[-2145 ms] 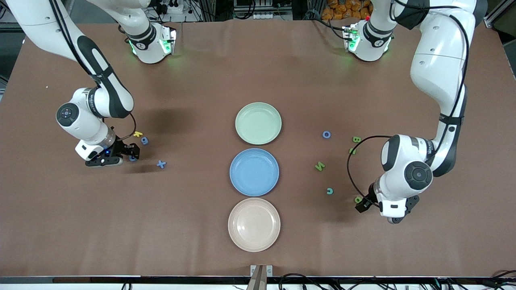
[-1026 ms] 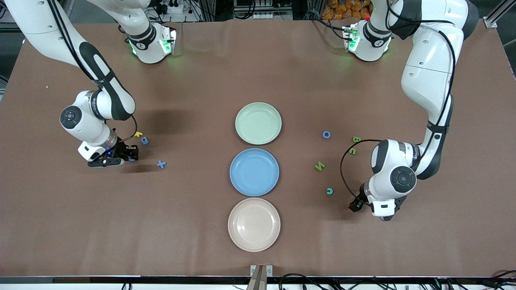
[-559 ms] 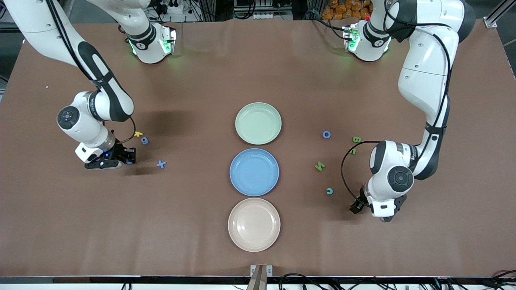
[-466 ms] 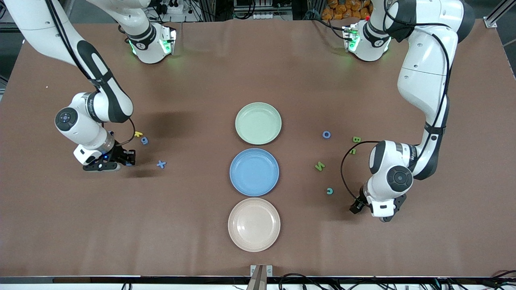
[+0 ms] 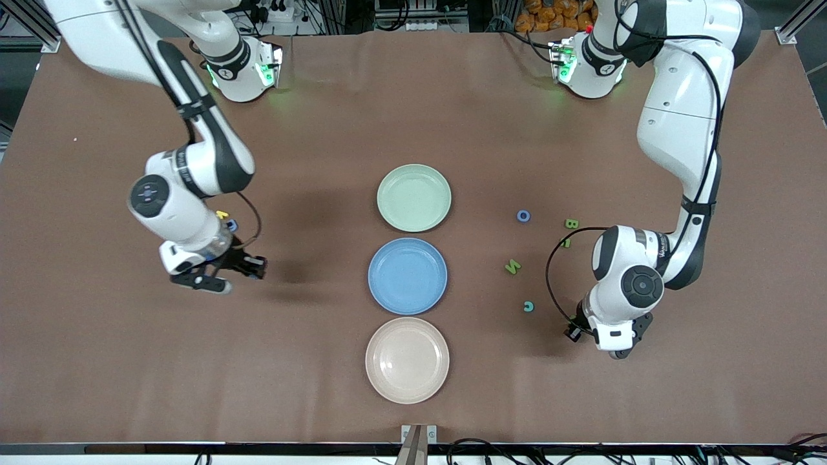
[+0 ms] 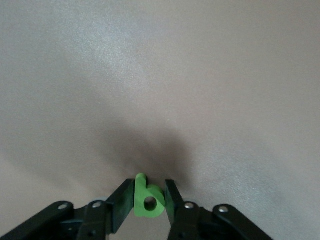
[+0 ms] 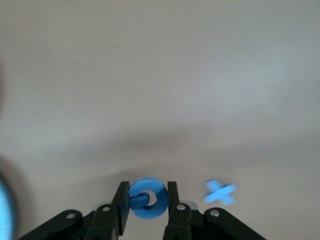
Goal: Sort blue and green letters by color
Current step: 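Carry the G to the blue plate while the left gripper lifts the b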
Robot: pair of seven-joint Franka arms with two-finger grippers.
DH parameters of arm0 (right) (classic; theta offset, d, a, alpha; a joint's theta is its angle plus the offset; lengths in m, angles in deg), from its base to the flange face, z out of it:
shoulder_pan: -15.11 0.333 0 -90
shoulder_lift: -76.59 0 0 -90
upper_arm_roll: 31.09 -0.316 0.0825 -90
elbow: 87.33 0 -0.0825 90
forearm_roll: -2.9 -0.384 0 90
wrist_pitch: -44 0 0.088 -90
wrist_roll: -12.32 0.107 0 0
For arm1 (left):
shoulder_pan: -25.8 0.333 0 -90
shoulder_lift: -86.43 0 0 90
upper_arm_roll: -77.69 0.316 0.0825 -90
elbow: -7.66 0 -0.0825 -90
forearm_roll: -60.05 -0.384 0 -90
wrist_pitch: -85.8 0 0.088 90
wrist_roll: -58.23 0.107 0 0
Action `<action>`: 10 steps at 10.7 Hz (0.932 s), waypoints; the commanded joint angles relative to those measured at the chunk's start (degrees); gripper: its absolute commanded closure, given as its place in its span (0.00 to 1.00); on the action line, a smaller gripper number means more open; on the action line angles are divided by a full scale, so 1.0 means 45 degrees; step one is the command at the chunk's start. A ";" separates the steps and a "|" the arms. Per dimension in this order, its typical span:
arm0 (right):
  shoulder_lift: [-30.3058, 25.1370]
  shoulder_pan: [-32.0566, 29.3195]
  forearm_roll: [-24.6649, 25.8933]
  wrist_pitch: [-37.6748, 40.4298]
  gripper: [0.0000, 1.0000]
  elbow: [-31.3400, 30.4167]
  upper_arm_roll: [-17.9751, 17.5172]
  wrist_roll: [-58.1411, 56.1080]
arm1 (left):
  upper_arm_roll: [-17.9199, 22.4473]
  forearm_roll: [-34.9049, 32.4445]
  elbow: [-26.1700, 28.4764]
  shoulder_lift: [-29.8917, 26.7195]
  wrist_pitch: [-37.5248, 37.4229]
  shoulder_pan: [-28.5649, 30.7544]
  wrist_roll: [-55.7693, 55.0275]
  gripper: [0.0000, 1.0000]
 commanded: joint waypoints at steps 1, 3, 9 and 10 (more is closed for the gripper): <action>0.1281 0.1710 0.0157 0.0129 1.00 0.1876 -0.0338 0.4492 | 0.0110 -0.0415 0.0007 -0.0255 0.0148 -0.0251 -0.0450 1.00; 0.2490 0.3292 0.0256 0.0012 1.00 0.3397 -0.0318 0.7405 | 0.0071 -0.0396 0.0124 -0.0723 -0.0085 -0.0561 -0.0450 1.00; 0.4489 0.5176 0.1916 0.0109 0.63 0.5632 -0.0279 1.1929 | -0.1020 -0.0376 0.2790 -0.3667 -0.1981 -0.1248 -0.1310 1.00; 0.4353 0.5136 0.1877 0.0187 0.02 0.5633 -0.0279 1.1911 | -0.1313 -0.0376 0.3632 -0.4352 -0.1961 -0.1209 -0.1310 1.00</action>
